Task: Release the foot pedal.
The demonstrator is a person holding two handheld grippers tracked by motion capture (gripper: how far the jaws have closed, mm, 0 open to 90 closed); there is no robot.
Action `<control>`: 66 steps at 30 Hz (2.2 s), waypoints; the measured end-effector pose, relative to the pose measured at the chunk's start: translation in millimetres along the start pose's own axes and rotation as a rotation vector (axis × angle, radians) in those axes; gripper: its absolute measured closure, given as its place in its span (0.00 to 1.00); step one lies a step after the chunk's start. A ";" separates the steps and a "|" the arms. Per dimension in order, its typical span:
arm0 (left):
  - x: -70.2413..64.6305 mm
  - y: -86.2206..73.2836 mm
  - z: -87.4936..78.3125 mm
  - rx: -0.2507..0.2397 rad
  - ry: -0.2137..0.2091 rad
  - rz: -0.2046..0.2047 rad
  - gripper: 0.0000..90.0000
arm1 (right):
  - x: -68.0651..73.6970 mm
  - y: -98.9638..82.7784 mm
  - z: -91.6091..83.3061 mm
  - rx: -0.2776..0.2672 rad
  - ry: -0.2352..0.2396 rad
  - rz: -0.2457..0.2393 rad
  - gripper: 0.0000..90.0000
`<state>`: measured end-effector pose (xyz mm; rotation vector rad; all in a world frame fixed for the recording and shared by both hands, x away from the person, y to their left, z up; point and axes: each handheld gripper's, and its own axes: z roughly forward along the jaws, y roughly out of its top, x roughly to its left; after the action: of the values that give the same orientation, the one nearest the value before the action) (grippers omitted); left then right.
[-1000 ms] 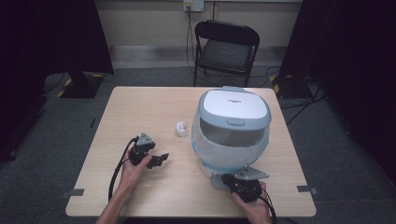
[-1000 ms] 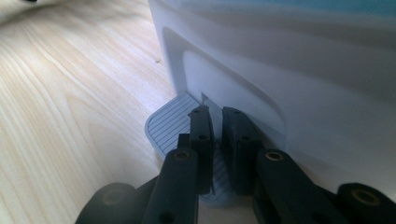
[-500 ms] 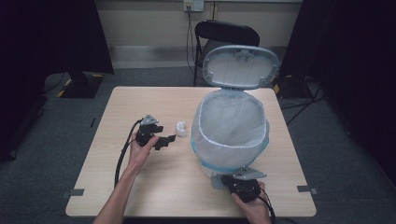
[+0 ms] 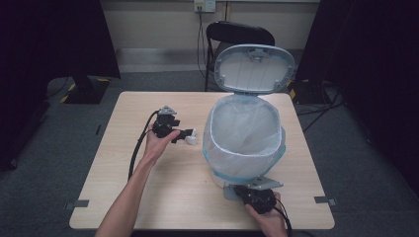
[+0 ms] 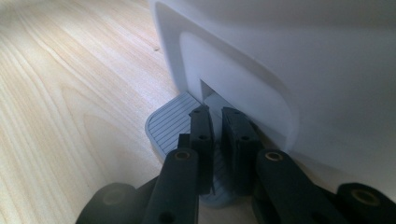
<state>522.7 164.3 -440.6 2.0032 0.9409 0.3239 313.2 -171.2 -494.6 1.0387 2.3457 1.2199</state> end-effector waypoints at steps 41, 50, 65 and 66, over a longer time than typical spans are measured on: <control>-4.6 -27.2 3.0 0.064 -0.103 -0.110 0.87 | -0.3 1.0 -0.1 0.008 0.003 0.003 0.92; -18.8 -30.1 -21.1 -0.005 -0.135 -0.108 0.87 | -0.4 1.3 0.1 0.009 0.003 0.002 0.92; -24.6 -24.7 -73.9 -0.167 -0.167 -0.106 0.87 | 0.0 1.1 0.1 0.007 0.002 0.000 0.92; -24.8 -24.7 -76.7 -0.175 -0.170 -0.103 0.87 | 0.0 1.2 -0.1 0.010 0.000 -0.001 0.92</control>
<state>452.1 201.0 -412.7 1.7854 0.8736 0.1704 313.7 -170.8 -493.6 1.0405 2.3538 1.2093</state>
